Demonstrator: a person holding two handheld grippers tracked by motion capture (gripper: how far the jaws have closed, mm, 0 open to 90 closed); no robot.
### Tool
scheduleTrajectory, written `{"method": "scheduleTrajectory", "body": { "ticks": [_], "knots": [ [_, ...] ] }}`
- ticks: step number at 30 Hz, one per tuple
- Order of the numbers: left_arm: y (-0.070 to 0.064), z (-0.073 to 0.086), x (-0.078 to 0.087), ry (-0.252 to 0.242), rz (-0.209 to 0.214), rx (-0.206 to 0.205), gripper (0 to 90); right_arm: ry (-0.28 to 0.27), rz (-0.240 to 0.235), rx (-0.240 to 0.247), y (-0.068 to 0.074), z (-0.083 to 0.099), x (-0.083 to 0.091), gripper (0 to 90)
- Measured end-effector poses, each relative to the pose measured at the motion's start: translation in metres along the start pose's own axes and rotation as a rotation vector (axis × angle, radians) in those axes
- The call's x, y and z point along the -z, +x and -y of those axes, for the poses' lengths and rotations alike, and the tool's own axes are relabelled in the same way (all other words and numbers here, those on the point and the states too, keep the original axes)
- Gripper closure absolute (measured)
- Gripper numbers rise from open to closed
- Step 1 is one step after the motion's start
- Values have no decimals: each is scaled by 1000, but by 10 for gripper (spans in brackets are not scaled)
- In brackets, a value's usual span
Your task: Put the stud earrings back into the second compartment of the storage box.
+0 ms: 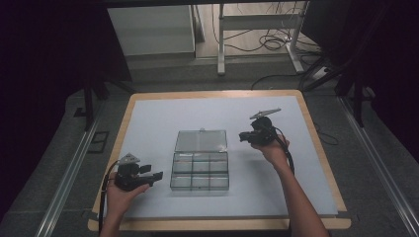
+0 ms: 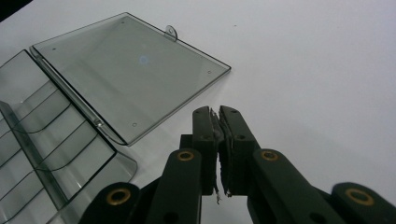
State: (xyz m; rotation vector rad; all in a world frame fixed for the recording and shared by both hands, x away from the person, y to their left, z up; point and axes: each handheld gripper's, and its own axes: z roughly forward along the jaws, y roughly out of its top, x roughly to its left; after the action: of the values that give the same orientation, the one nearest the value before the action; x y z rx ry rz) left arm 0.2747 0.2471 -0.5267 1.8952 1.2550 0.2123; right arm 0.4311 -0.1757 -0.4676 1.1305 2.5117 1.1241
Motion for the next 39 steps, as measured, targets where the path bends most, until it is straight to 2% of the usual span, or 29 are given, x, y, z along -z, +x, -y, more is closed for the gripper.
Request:
{"method": "scheduleTrajectory", "body": {
  "ticks": [19, 39],
  "knots": [
    [-2, 0, 0, -4, 1, -4, 356, -17, -62, 44, 21, -7, 3, 841],
    [-2, -1, -1, 2, 2, -9, 356, -23, -96, 91, 40, -12, 1, 841]
  ]
}}
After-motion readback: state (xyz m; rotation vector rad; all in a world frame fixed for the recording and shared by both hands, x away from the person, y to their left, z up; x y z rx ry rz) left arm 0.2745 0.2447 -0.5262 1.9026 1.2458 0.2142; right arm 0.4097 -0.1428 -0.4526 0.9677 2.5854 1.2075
